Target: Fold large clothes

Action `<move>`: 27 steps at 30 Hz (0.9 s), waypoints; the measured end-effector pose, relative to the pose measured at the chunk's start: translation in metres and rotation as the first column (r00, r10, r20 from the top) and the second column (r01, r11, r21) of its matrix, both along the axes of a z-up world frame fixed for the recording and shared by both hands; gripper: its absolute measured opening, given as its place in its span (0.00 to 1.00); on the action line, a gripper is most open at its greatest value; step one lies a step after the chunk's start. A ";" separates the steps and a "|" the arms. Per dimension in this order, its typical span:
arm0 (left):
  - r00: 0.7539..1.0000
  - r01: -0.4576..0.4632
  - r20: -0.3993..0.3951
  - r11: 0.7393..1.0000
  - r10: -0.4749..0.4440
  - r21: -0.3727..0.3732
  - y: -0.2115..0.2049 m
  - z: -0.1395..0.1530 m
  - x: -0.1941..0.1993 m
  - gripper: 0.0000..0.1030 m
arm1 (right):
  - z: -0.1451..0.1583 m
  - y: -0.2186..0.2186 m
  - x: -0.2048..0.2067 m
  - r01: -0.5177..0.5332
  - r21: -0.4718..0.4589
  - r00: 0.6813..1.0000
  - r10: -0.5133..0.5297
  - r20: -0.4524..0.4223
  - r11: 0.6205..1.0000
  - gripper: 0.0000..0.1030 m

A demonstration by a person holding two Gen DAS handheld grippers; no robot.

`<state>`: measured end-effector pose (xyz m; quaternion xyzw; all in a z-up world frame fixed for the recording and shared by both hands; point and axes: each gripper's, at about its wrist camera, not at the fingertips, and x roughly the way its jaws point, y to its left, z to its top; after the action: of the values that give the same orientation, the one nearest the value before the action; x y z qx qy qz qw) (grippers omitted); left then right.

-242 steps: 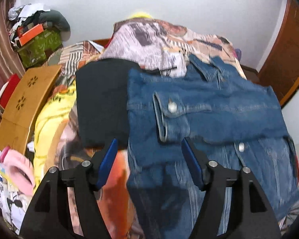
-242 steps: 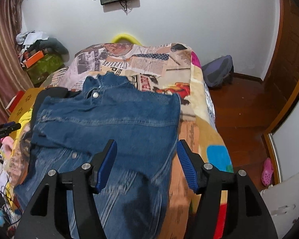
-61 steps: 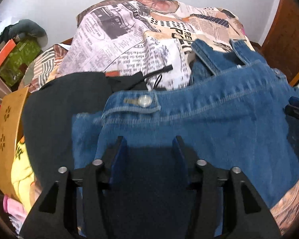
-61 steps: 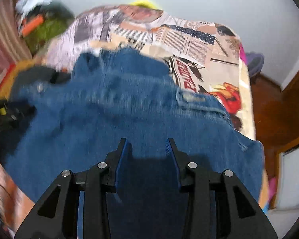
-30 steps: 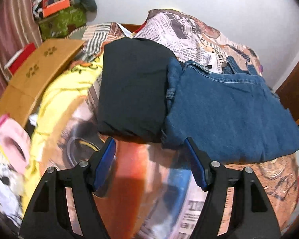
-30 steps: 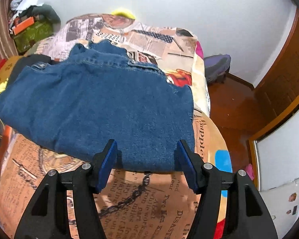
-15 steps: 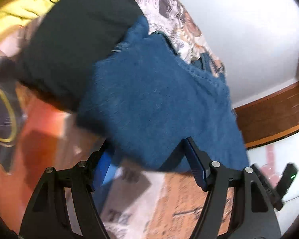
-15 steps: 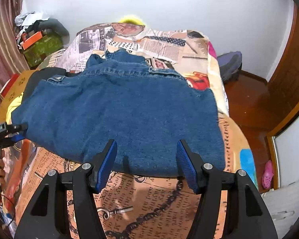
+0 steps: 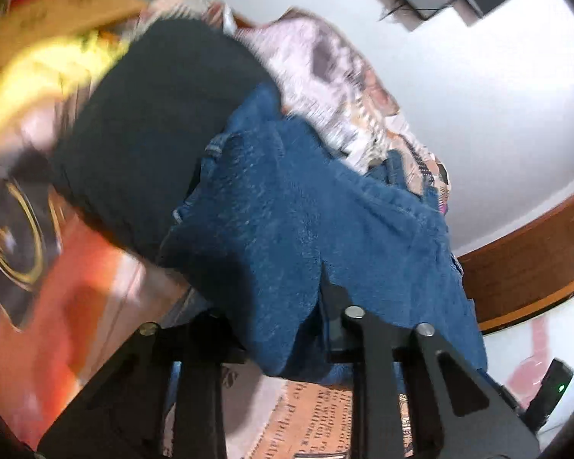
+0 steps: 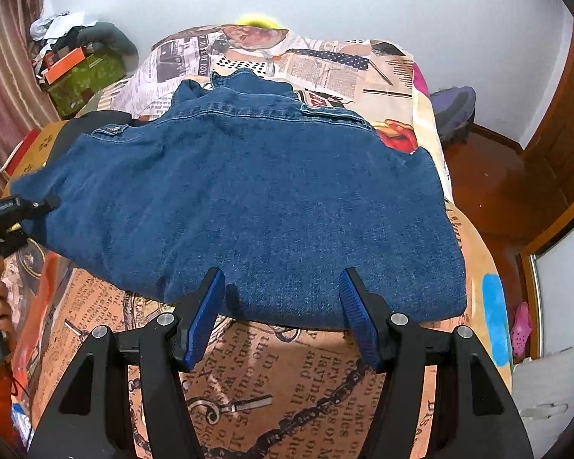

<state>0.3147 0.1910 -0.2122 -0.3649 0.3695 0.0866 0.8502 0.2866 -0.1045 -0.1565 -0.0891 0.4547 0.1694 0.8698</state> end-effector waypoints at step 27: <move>0.946 -0.015 0.273 0.814 -0.177 0.581 -0.073 0.150 0.004 0.14 | -0.048 0.160 0.034 -0.275 0.182 0.922 0.312 -0.229 0.944 0.58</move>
<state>0.3185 0.1181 -0.0618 -0.0834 0.2011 0.0983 0.9711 0.3205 0.0553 -0.2042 -0.0700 0.5303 0.3408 0.7731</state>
